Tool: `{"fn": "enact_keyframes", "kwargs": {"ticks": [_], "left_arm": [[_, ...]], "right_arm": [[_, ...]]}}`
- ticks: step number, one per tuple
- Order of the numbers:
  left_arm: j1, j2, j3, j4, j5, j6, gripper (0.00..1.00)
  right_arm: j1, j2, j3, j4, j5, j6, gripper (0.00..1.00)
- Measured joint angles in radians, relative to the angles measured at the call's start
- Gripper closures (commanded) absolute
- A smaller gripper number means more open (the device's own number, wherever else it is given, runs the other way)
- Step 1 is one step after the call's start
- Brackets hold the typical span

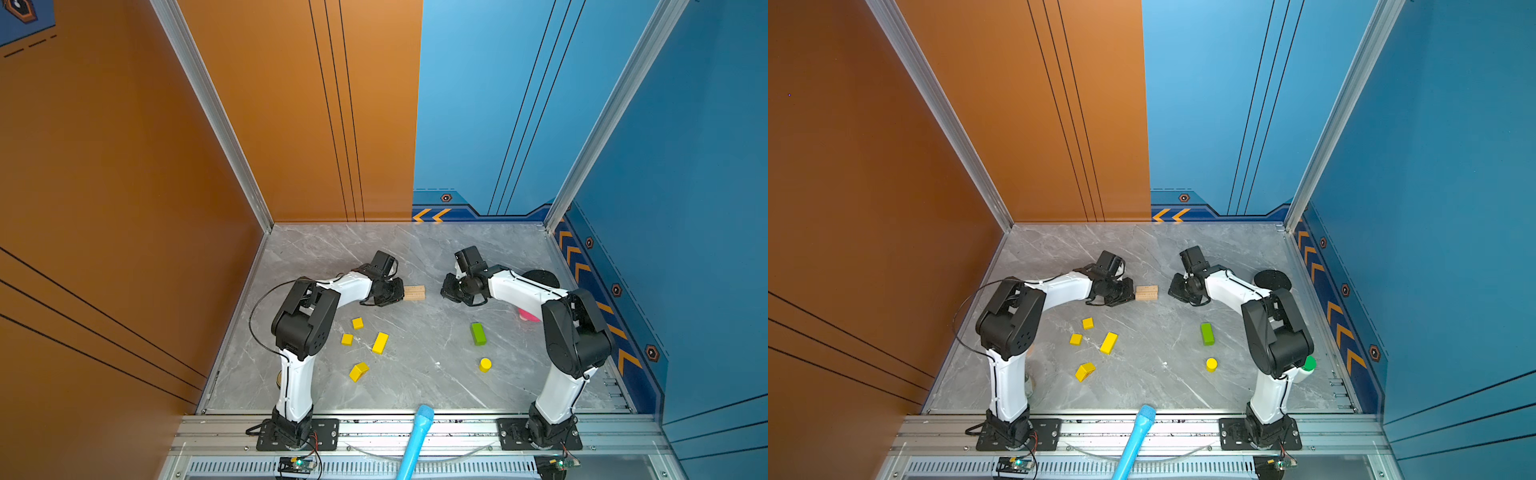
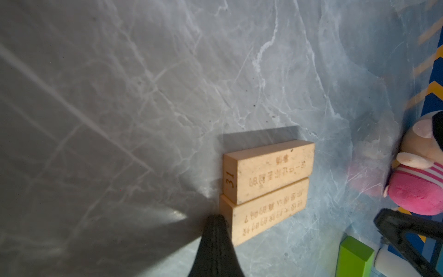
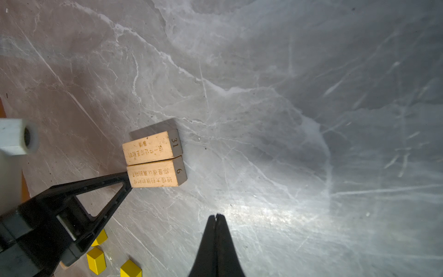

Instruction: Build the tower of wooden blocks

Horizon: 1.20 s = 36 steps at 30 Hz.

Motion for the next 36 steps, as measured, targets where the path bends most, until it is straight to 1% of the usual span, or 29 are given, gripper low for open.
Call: {"fn": "enact_keyframes", "kwargs": {"ticks": [36], "left_arm": [[-0.007,0.000,0.000,0.000,0.000,-0.003,1.00]], "right_arm": [[0.000,0.000,0.000,0.000,0.000,0.003,1.00]]}}
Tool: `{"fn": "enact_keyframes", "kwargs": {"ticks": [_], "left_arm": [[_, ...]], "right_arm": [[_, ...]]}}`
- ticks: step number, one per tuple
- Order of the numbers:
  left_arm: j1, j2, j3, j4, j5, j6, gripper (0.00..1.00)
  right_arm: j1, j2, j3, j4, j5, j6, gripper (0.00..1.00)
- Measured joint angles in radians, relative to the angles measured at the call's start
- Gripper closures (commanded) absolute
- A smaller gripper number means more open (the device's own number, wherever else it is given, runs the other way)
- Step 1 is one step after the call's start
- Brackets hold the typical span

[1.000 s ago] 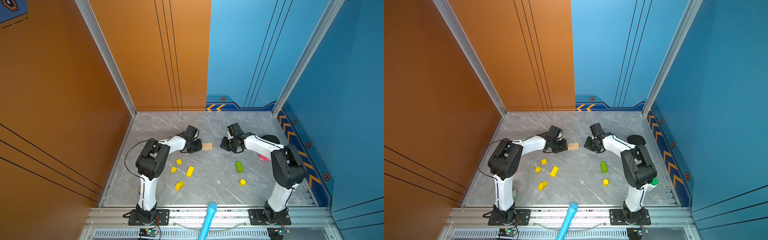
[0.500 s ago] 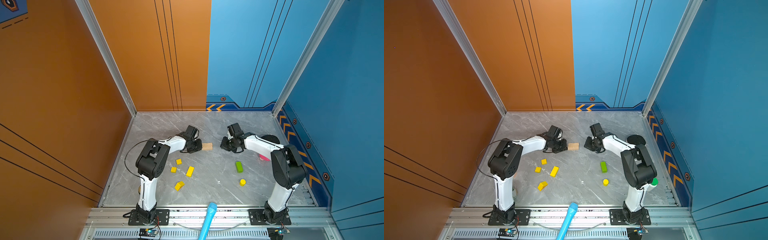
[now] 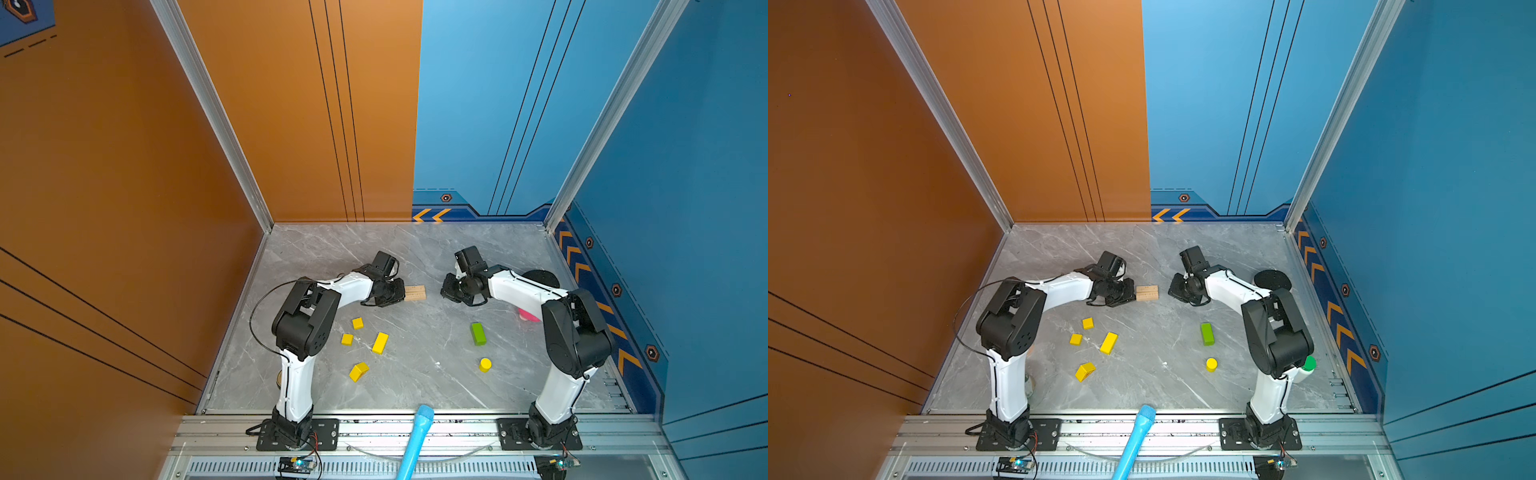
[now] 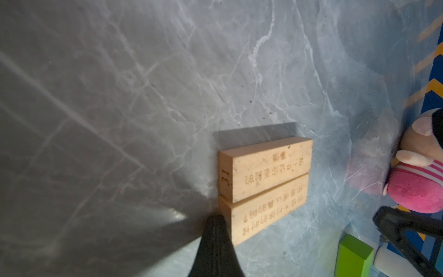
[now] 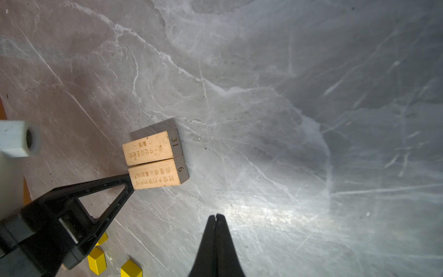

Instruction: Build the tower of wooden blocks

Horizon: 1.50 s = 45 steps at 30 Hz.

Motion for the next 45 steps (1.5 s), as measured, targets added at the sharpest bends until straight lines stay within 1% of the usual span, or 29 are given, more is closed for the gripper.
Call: {"fn": "enact_keyframes", "kwargs": {"ticks": [13,16,20,25,28,40,45], "left_arm": [[0.010,0.000,0.000,-0.001,0.000,0.002,1.00],[0.011,0.000,0.001,-0.002,0.000,0.002,1.00],[0.014,0.000,0.011,-0.017,-0.001,0.006,1.00],[0.018,0.000,0.012,-0.026,-0.002,0.013,1.00],[0.023,-0.001,0.011,-0.027,-0.005,0.021,1.00],[0.048,-0.058,-0.037,-0.032,-0.016,0.032,1.00],[0.055,-0.077,-0.058,-0.032,-0.016,0.032,1.00]], "right_arm": [[0.010,0.000,-0.002,0.001,0.000,0.001,1.00],[0.037,0.000,-0.008,0.010,0.000,0.007,1.00],[0.105,0.010,-0.013,0.043,0.006,0.027,1.00],[0.211,0.054,-0.013,0.089,0.059,0.046,1.00],[0.254,0.083,-0.013,0.115,0.090,0.055,1.00],[0.301,0.143,-0.005,0.212,0.207,0.096,1.00],[0.325,0.169,0.019,0.237,0.229,0.107,1.00]]}}
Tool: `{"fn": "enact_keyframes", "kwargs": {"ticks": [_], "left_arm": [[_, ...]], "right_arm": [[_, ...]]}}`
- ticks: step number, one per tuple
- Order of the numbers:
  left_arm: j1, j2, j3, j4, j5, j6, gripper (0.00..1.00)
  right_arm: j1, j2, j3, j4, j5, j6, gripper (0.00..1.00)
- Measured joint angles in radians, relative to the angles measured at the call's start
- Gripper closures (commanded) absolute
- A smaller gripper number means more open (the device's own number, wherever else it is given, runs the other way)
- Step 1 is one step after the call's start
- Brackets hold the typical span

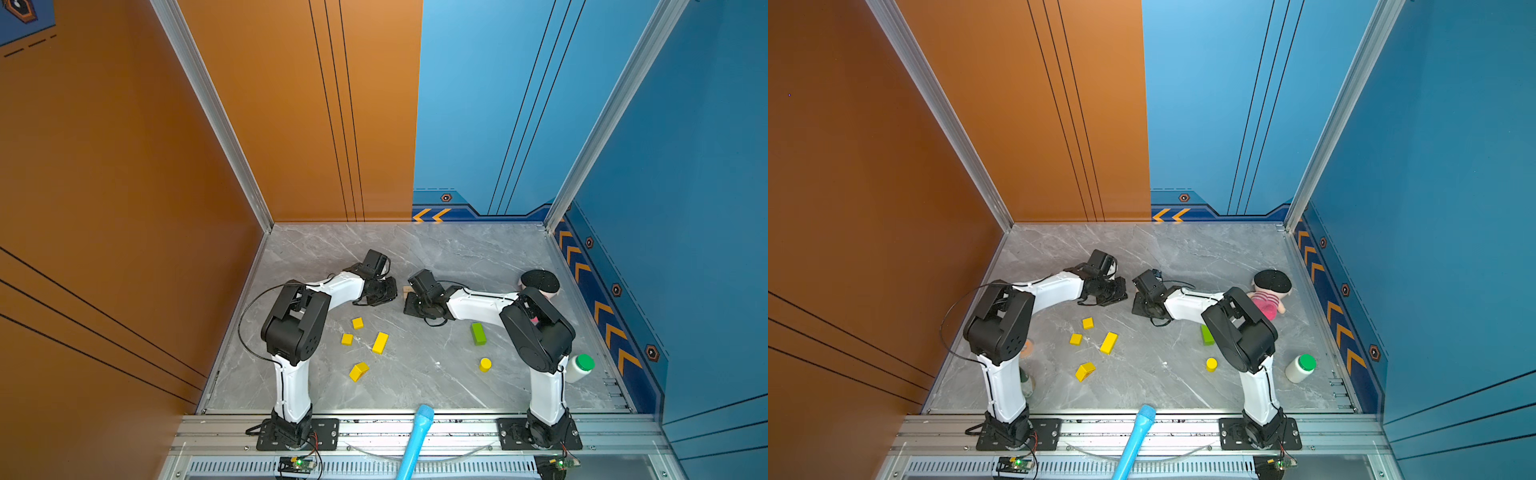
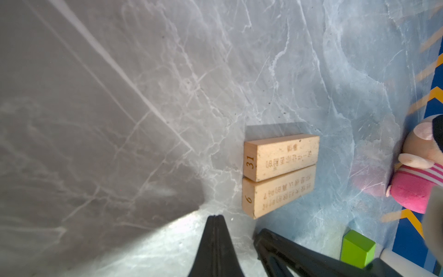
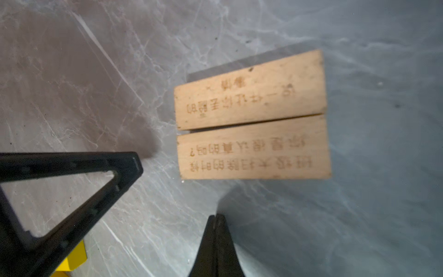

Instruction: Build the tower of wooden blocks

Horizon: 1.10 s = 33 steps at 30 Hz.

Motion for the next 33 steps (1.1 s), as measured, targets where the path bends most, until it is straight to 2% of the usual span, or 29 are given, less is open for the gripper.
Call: {"fn": "enact_keyframes", "kwargs": {"ticks": [19,33], "left_arm": [[0.016,-0.002,-0.013,0.000,0.000,0.000,1.00],[0.019,-0.002,-0.017,0.001,0.001,0.000,1.00]], "right_arm": [[0.007,0.016,0.026,-0.017,0.089,0.018,1.00],[-0.008,0.027,0.032,0.002,0.092,0.043,1.00]]}}
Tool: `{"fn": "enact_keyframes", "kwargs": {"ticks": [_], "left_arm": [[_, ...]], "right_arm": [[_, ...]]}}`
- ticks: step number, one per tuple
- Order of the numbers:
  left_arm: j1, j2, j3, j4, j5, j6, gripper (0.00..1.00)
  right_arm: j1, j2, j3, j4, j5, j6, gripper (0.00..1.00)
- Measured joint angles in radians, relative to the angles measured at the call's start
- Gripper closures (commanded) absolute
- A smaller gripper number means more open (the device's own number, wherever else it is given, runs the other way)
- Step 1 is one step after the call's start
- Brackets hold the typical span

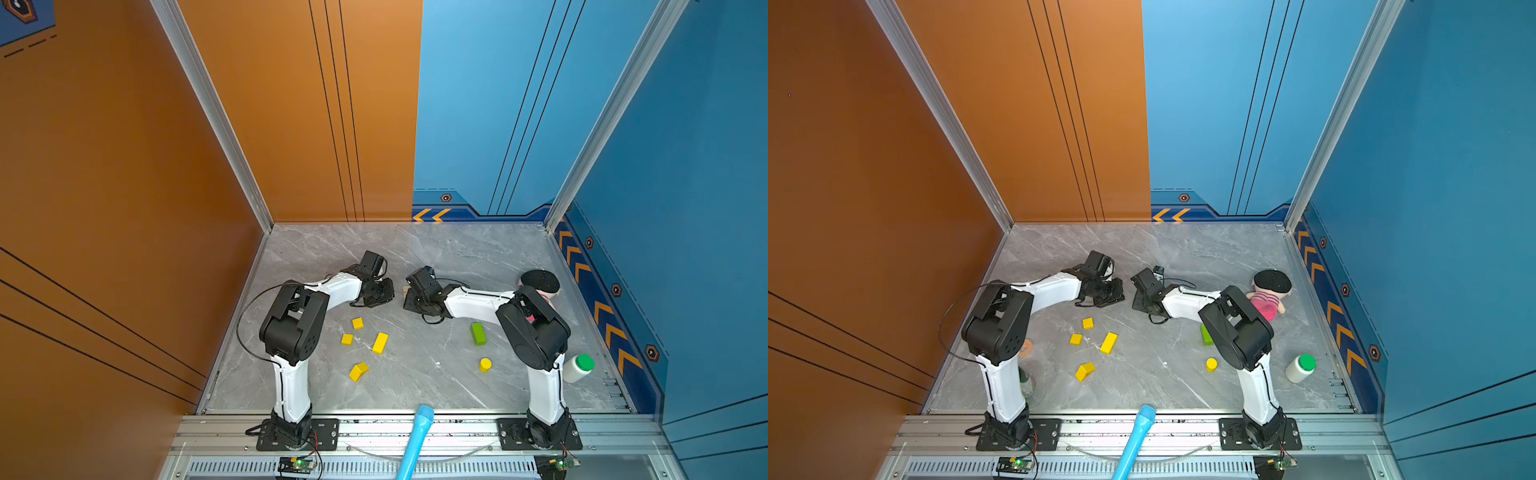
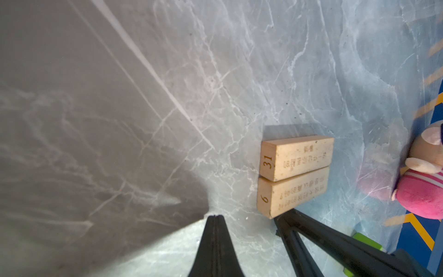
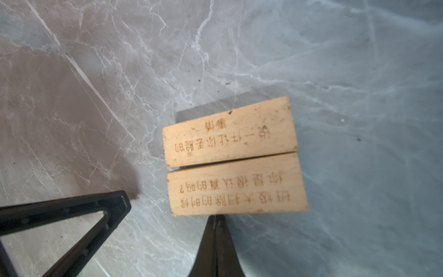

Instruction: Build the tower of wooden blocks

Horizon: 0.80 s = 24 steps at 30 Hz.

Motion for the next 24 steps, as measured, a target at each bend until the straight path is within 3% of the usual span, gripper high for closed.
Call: {"fn": "enact_keyframes", "kwargs": {"ticks": [24], "left_arm": [[0.003,0.000,0.000,0.000,0.000,0.000,1.00]], "right_arm": [[-0.004,0.007,-0.005,0.032,0.000,0.013,1.00]]}}
